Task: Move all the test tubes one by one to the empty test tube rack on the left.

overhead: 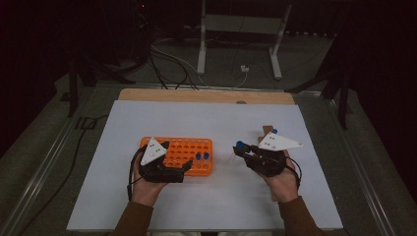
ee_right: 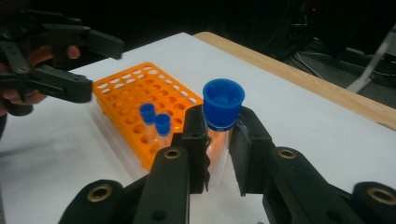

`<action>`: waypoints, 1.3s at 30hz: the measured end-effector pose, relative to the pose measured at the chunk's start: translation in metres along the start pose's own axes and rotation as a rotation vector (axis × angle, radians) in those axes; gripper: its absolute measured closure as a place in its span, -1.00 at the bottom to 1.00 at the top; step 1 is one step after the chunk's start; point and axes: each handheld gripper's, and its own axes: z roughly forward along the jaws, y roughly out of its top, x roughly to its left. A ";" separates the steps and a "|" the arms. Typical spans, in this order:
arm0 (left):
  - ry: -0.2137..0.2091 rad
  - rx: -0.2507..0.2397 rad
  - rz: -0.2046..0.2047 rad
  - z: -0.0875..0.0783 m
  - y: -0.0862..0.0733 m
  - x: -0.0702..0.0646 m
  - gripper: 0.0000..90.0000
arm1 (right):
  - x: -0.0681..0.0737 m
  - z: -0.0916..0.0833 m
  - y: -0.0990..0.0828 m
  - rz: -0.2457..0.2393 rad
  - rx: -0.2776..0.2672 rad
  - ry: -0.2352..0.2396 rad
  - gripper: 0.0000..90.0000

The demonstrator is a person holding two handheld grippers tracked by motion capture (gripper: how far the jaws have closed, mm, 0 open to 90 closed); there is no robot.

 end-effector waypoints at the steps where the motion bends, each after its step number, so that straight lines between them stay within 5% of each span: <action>1: -0.004 -0.001 -0.001 0.001 0.001 -0.001 -0.97 | 0.002 0.002 0.001 -0.003 0.002 0.006 0.71; 14: -0.059 0.002 0.018 0.013 0.009 -0.016 -0.93 | 0.020 0.016 0.013 -0.022 0.004 0.073 0.71; 23: -0.109 0.013 0.076 0.022 0.013 -0.035 -0.82 | 0.032 0.026 0.018 -0.031 0.006 0.114 0.71; 32: -0.189 0.009 0.134 0.023 0.015 -0.042 0.21 | 0.044 0.036 0.020 -0.047 0.018 0.148 0.71; 39: -0.203 0.018 0.166 0.022 0.014 -0.043 0.66 | 0.046 0.039 0.020 -0.050 0.023 0.158 0.71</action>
